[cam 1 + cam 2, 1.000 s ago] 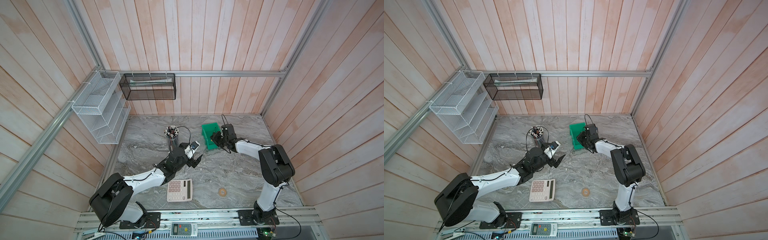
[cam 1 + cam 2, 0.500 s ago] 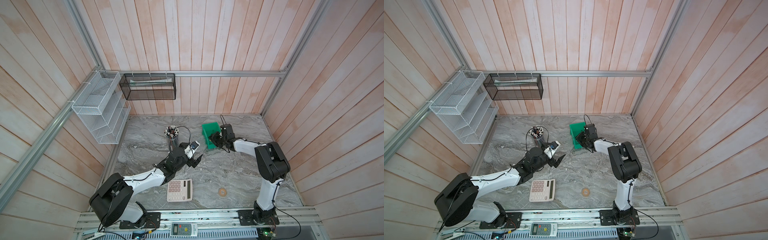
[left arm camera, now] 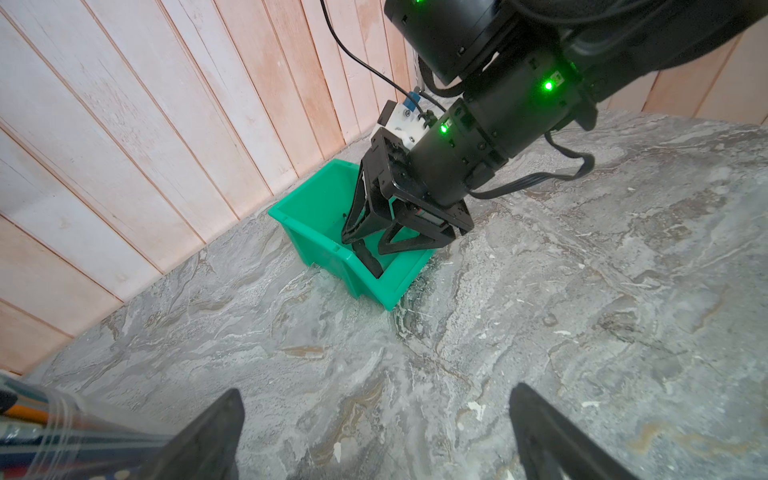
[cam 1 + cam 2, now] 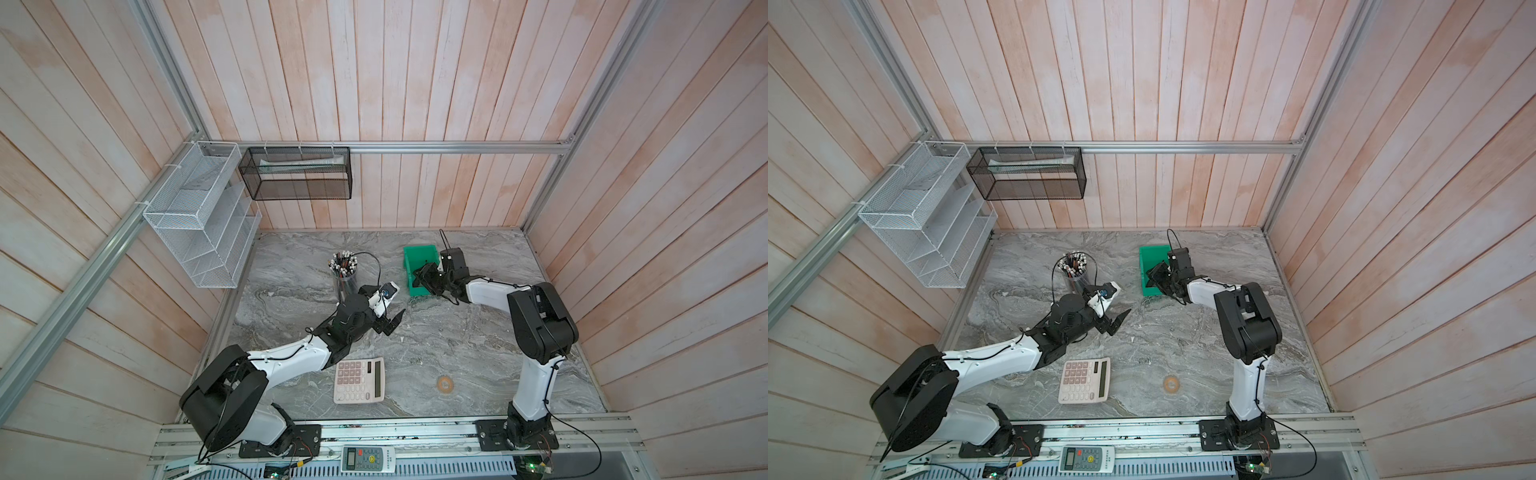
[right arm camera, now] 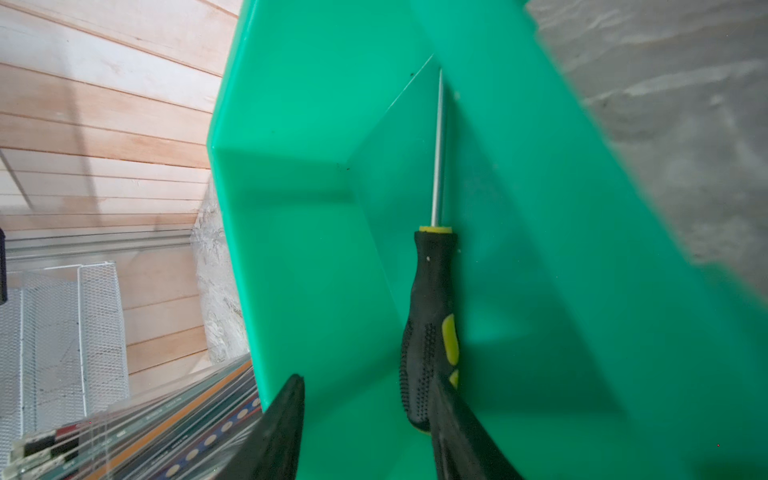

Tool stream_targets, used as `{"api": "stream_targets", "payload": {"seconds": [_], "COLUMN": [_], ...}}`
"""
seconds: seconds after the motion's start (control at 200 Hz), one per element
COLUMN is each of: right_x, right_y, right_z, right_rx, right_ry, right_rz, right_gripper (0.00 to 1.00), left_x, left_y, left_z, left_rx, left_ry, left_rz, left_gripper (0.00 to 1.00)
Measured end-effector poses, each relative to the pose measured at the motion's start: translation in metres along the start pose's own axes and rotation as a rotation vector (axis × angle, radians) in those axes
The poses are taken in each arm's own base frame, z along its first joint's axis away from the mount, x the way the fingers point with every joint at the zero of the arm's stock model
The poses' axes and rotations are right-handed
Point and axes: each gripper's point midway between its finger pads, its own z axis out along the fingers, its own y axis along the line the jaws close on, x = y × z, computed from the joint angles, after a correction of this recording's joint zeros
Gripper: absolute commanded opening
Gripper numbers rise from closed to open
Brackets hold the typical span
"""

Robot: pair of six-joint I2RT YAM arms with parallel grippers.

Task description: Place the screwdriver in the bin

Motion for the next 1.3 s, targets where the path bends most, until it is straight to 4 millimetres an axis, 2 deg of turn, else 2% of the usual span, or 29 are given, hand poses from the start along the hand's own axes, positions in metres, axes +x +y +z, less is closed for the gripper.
{"api": "stream_targets", "payload": {"seconds": [0.155, 0.305, 0.41, 0.46, 0.695, 0.805, 0.905, 1.01, 1.085, 1.155, 1.3], "right_x": [-0.002, -0.008, -0.013, -0.014, -0.026, -0.045, -0.073, -0.104, -0.117, -0.116, -0.101], "right_y": [0.009, 0.032, 0.050, 0.057, 0.082, 0.092, 0.098, 0.078, 0.040, 0.001, -0.078], "right_z": [-0.007, -0.025, -0.041, -0.047, -0.087, -0.121, -0.163, -0.210, -0.234, -0.242, -0.242], "right_rx": [-0.021, -0.067, -0.107, -0.122, -0.152, -0.144, -0.136, -0.065, 0.050, 0.172, 0.413], "right_ry": [-0.004, -0.032, -0.057, -0.065, -0.133, -0.230, -0.365, -0.545, -0.666, -0.735, -0.804], "right_rz": [-0.029, -0.065, -0.091, -0.113, -0.219, -0.286, -0.325, -0.314, -0.299, -0.300, -0.349], "right_gripper": [0.67, 0.76, 0.89, 1.00, 0.98, 0.98, 0.98, 0.98, 0.98, 0.98, 0.98], "left_x": [0.000, 0.000, 0.000, -0.001, -0.005, -0.010, -0.016, -0.025, -0.033, -0.041, -0.051], "left_y": [0.001, 0.001, 0.000, 0.000, 0.002, 0.003, 0.008, 0.020, 0.037, 0.056, 0.094], "left_z": [0.000, 0.000, 0.000, 0.000, -0.003, -0.005, -0.013, -0.031, -0.047, -0.061, -0.090], "left_rx": [-0.001, -0.001, 0.002, 0.002, -0.001, -0.006, -0.021, -0.058, -0.117, -0.191, -0.351], "left_ry": [0.000, 0.000, -0.001, -0.002, -0.014, -0.029, -0.057, -0.111, -0.153, -0.188, -0.246], "left_rz": [0.000, -0.005, -0.007, -0.008, -0.009, -0.016, -0.044, -0.100, -0.154, -0.211, -0.332], "left_gripper": [1.00, 1.00, 1.00, 1.00, 1.00, 1.00, 1.00, 1.00, 1.00, 1.00, 1.00]}}
